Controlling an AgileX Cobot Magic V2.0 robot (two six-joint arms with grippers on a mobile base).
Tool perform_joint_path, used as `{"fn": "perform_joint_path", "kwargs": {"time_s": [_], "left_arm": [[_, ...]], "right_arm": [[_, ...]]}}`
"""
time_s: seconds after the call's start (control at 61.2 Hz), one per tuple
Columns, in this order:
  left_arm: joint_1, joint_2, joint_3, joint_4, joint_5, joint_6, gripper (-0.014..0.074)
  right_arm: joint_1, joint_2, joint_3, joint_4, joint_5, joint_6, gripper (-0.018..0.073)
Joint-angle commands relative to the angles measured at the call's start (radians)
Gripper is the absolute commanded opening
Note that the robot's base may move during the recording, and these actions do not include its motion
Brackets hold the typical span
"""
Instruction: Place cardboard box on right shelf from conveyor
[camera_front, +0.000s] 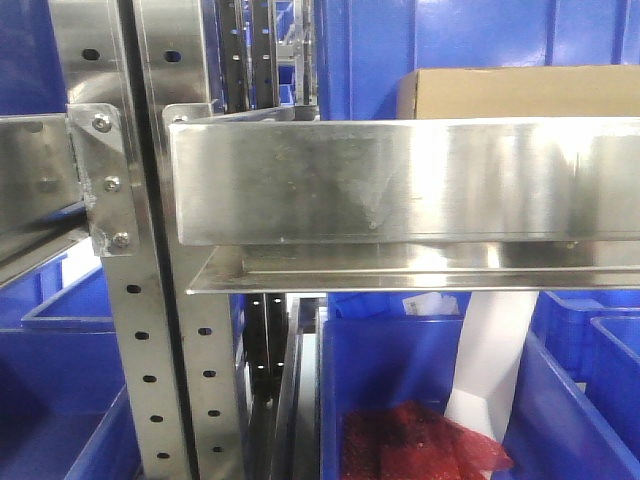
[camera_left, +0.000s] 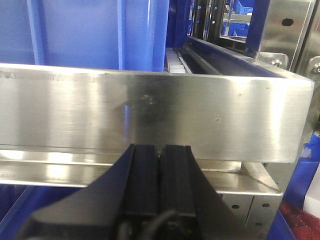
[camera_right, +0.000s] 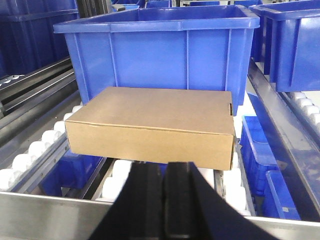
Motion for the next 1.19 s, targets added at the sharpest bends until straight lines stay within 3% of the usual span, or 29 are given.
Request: {"fn": "perform_joint_path", "kwargs": {"time_s": [0.0, 0.114, 0.229, 0.359, 0.474, 0.751, 1.176], "left_arm": [[-0.003, -0.015, 0.01, -0.006, -0.088, 0.0, -0.0116], [-0.003, -0.015, 0.01, -0.006, -0.088, 0.0, -0.0116], [-0.003, -0.015, 0.01, -0.006, -0.088, 0.0, -0.0116], [-0.003, -0.015, 0.01, -0.006, -0.088, 0.0, -0.0116], [-0.003, -0.015, 0.01, -0.006, -0.088, 0.0, -0.0116], [-0.003, -0.015, 0.01, -0.006, -0.088, 0.0, -0.0116], [-0.003, -0.015, 0.01, -0.006, -0.088, 0.0, -0.0116]], "right_arm": [[-0.001, 0.003, -0.027, -0.01, -0.097, 0.0, 0.0056], [-0.008, -0.011, -0.012, -0.01, -0.125, -0.038, 0.0056], [-0.075, -0.077, 0.057, 0.022, -0.19, -0.111, 0.0056], [-0.17, -0.206, 0.217, 0.048, -0.273, -0.121, 0.0056], [-0.208, -0.303, 0.354, 0.052, -0.334, -0.121, 0.0056], [-0.222, -0.438, 0.572, 0.066, -0.417, -0.121, 0.0056], [-0.222, -0.441, 0.57, 0.066, -0.38, -0.121, 0.0056]]}}
